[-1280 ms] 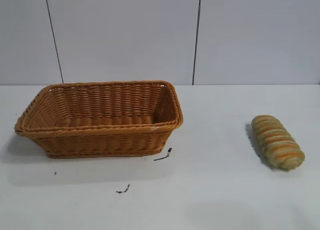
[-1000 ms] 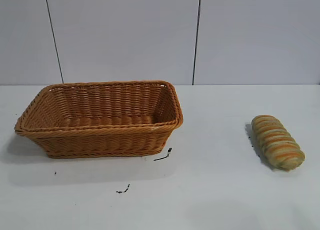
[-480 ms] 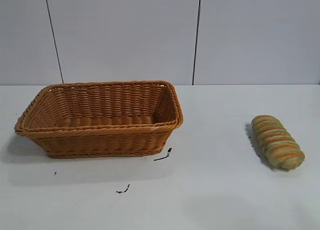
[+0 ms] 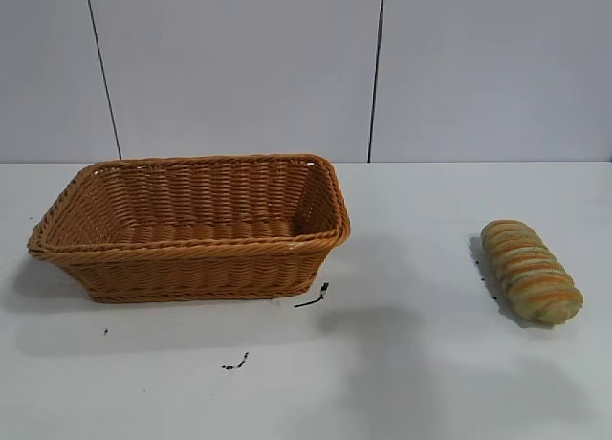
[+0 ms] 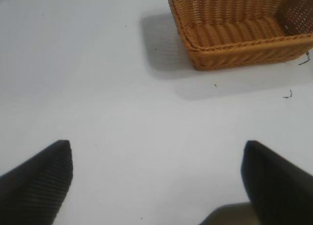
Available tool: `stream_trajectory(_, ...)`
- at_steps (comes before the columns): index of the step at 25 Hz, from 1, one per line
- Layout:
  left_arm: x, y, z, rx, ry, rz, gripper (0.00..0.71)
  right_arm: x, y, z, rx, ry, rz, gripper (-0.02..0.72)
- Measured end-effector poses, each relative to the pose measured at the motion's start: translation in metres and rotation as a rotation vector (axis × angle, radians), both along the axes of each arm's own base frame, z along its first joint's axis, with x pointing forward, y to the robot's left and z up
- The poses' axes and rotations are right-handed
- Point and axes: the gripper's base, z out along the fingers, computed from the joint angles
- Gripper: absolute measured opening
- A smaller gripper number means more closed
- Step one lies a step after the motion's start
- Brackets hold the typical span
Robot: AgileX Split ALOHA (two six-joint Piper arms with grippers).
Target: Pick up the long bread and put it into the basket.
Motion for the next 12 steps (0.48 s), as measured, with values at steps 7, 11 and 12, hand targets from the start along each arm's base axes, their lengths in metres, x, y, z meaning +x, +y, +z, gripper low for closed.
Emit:
stream_trajectory(7, 0.000, 0.000, 0.000, 0.000, 0.000, 0.000, 0.696, 0.082, 0.004, -0.046, -0.006, 0.073, 0.001, 0.693)
stream_trajectory(11, 0.000, 0.000, 0.000, 0.000, 0.000, 0.000, 0.696, 0.103, 0.011, -0.076, -0.009, 0.126, 0.024, 0.693)
stream_trajectory(12, 0.000, 0.000, 0.000, 0.000, 0.000, 0.000, 0.696, 0.105, 0.015, -0.085, -0.013, 0.139, 0.041, 0.693)
